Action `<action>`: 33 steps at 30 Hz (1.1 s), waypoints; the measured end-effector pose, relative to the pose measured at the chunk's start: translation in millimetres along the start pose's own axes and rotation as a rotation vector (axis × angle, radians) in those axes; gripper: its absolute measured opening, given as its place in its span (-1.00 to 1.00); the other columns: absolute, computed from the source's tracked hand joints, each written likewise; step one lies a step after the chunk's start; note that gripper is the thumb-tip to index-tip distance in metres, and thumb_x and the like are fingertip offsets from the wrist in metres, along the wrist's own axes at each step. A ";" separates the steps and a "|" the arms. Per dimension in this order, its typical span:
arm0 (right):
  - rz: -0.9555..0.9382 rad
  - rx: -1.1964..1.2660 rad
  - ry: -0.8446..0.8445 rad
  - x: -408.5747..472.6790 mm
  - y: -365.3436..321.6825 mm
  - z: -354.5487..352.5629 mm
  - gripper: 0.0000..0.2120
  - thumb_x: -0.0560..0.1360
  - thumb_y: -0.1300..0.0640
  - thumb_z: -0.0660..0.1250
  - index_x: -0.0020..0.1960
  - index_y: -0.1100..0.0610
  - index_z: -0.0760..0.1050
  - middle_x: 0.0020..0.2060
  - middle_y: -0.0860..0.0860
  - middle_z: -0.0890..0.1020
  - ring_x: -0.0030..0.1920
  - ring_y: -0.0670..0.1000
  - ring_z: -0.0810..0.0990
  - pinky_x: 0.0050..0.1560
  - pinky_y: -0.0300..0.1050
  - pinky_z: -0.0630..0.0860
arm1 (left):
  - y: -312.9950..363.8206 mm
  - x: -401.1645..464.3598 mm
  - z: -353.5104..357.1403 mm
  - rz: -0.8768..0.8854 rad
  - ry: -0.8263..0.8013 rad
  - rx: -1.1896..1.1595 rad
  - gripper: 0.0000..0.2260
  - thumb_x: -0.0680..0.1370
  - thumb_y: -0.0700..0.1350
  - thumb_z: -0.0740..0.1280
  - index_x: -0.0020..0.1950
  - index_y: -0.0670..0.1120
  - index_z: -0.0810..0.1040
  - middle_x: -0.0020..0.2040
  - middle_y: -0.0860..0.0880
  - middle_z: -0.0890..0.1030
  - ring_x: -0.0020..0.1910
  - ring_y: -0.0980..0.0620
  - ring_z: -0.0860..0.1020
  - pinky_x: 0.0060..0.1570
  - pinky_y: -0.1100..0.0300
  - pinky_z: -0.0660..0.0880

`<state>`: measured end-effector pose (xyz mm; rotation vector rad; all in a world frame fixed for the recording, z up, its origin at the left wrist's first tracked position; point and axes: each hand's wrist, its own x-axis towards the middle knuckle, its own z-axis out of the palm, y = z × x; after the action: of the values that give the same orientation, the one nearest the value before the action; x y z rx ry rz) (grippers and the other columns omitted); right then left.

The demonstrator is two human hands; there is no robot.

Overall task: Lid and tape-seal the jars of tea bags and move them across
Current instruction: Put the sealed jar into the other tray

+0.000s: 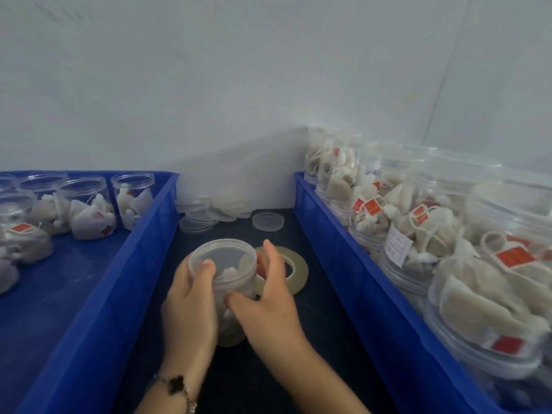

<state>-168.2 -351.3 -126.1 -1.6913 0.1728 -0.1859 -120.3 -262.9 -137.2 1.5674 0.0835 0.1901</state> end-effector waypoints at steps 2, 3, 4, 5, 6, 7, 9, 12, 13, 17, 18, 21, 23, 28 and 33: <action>0.055 -0.042 -0.053 1.1 -13.0 -3.1 0.11 0.29 0.09 0.55 0.49 -0.25 -0.20 0.26 -0.27 0.31 0.10 -0.27 0.32 0.03 -0.36 0.32 | 5.4 -5.5 -0.6 -0.008 -0.028 0.011 -0.88 0.59 -0.01 0.22 0.06 0.19 0.49 -0.12 0.21 0.52 -0.12 0.25 0.47 -0.24 0.28 0.28; 0.081 -0.054 -0.061 -0.6 -22.1 -3.7 0.16 0.25 0.05 0.58 0.49 -0.25 -0.22 0.32 -0.20 0.31 0.15 -0.23 0.30 0.10 -0.27 0.31 | 10.2 -9.5 -0.1 -0.006 -0.039 0.022 -0.87 0.59 -0.02 0.23 0.09 0.17 0.48 -0.12 0.20 0.52 -0.13 0.25 0.46 -0.24 0.29 0.27; 0.081 -0.100 -0.033 -2.5 -30.3 -5.0 0.16 0.24 0.02 0.59 0.49 -0.25 -0.21 0.37 -0.15 0.30 0.21 -0.18 0.31 0.14 -0.20 0.33 | 17.6 -14.3 0.7 0.003 -0.047 0.038 -0.86 0.58 -0.04 0.23 0.11 0.16 0.47 -0.11 0.18 0.51 -0.14 0.25 0.45 -0.25 0.30 0.26; 0.043 -0.175 0.020 -4.6 -38.7 -7.0 0.13 0.24 -0.03 0.58 0.50 -0.25 -0.16 0.39 -0.13 0.30 0.28 -0.14 0.32 0.18 -0.15 0.35 | 27.7 -18.2 2.3 0.018 -0.053 0.051 -0.86 0.58 -0.04 0.24 0.11 0.14 0.47 -0.10 0.16 0.52 -0.15 0.24 0.45 -0.25 0.29 0.27; -0.027 -0.261 0.083 -7.2 -48.3 -10.1 0.05 0.25 -0.08 0.56 0.49 -0.23 -0.09 0.38 -0.13 0.31 0.32 -0.11 0.33 0.22 -0.13 0.38 | 42.0 -21.9 4.4 0.038 -0.063 0.060 -0.87 0.58 -0.02 0.24 0.11 0.12 0.48 -0.08 0.12 0.53 -0.15 0.21 0.46 -0.24 0.26 0.30; -0.111 -0.335 0.139 -10.2 -60.8 -15.5 -0.04 0.27 -0.13 0.53 0.48 -0.20 0.00 0.36 -0.13 0.32 0.32 -0.09 0.35 0.24 -0.11 0.41 | 59.1 -25.2 7.7 0.064 -0.079 0.073 -0.85 0.58 0.00 0.22 0.12 0.09 0.49 -0.07 0.06 0.55 -0.14 0.14 0.50 -0.22 0.21 0.36; -0.266 -0.486 0.236 -16.4 -95.8 -30.3 -0.22 0.32 -0.17 0.46 0.43 -0.13 0.17 0.32 -0.11 0.37 0.28 -0.04 0.37 0.19 -0.14 0.39 | 101.8 -28.7 15.6 0.154 -0.110 0.123 -0.73 0.59 0.06 0.17 0.19 -0.02 0.50 0.00 -0.10 0.58 -0.07 -0.05 0.56 -0.09 0.01 0.50; -0.373 -0.641 0.364 -23.1 -162.1 -63.8 -0.33 0.33 -0.14 0.42 0.38 0.00 0.32 0.20 0.00 0.52 0.21 0.08 0.44 0.10 -0.17 0.34 | 177.2 -28.2 32.9 0.390 -0.156 0.251 -0.62 0.62 0.08 0.11 0.35 -0.06 0.43 0.25 -0.13 0.52 0.22 -0.15 0.49 0.21 0.01 0.42; -0.376 -0.620 0.379 -25.2 -184.3 -76.0 -0.33 0.32 -0.13 0.44 0.36 0.01 0.34 0.13 0.00 0.56 0.15 0.07 0.50 0.10 -0.14 0.42 | 201.1 -28.5 39.8 0.449 -0.169 0.322 -0.58 0.62 0.12 0.08 0.38 -0.07 0.41 0.28 -0.16 0.50 0.26 -0.19 0.45 0.23 0.02 0.39; -0.345 -0.593 0.427 -30.7 -259.7 -131.1 -0.30 0.26 -0.04 0.54 0.34 0.02 0.40 -0.07 -0.08 0.56 -0.18 -0.11 0.56 -0.24 -0.22 0.48 | 277.2 -38.9 69.0 0.543 -0.316 0.434 -0.53 0.62 0.15 0.05 0.28 -0.16 0.46 0.19 -0.22 0.54 0.16 -0.24 0.50 0.20 -0.14 0.44; -0.340 -0.608 0.445 -30.2 -275.7 -145.2 -0.31 0.26 -0.02 0.55 0.33 0.03 0.41 -0.10 -0.07 0.57 -0.20 -0.10 0.57 -0.23 -0.20 0.49 | 291.8 -41.5 78.1 0.525 -0.377 0.361 -0.56 0.61 0.14 0.09 0.24 -0.15 0.48 0.14 -0.17 0.56 0.11 -0.17 0.54 0.17 -0.11 0.48; -0.376 -0.734 0.541 -28.7 -310.4 -184.2 -0.30 0.25 -0.06 0.57 0.33 -0.01 0.42 -0.06 -0.11 0.51 -0.07 -0.04 0.55 -0.14 -0.16 0.46 | 325.6 -48.3 108.1 0.481 -0.537 0.190 -0.69 0.59 0.08 0.15 0.16 -0.10 0.48 -0.01 -0.06 0.57 0.01 -0.06 0.57 0.08 0.01 0.55; -0.393 -0.844 0.616 -27.5 -322.5 -210.4 -0.30 0.22 -0.12 0.57 0.31 -0.05 0.44 -0.01 -0.13 0.46 -0.04 -0.04 0.47 -0.11 -0.16 0.39 | 338.8 -49.3 132.9 0.559 -0.594 0.194 -0.79 0.59 0.03 0.17 0.07 -0.07 0.48 -0.07 -0.03 0.54 0.02 -0.06 0.58 0.07 0.03 0.55; -0.303 -0.886 0.709 -16.3 -327.5 -270.2 -0.36 0.18 -0.14 0.58 0.21 -0.01 0.54 -0.17 -0.10 0.56 -0.25 -0.04 0.58 -0.32 -0.18 0.44 | 348.7 -49.5 208.2 0.747 -0.688 0.294 -0.61 0.60 0.04 0.15 0.31 -0.18 0.40 -0.13 0.00 0.43 -0.25 0.11 0.43 -0.19 0.17 0.42; -0.232 -0.928 0.820 18.5 -298.2 -324.8 -0.40 0.29 -0.01 0.52 0.30 -0.04 0.47 0.11 0.02 0.56 -0.07 0.00 0.46 -0.07 -0.18 0.40 | 330.0 -38.7 283.0 0.778 -0.820 0.470 -0.49 0.63 0.10 0.01 0.37 -0.28 0.33 0.26 -0.25 0.50 0.15 -0.17 0.50 -0.10 0.11 0.39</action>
<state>-220.6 -631.5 210.9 -2.4587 0.7615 -1.1106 -131.6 -550.8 190.6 1.9663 -1.2083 0.1194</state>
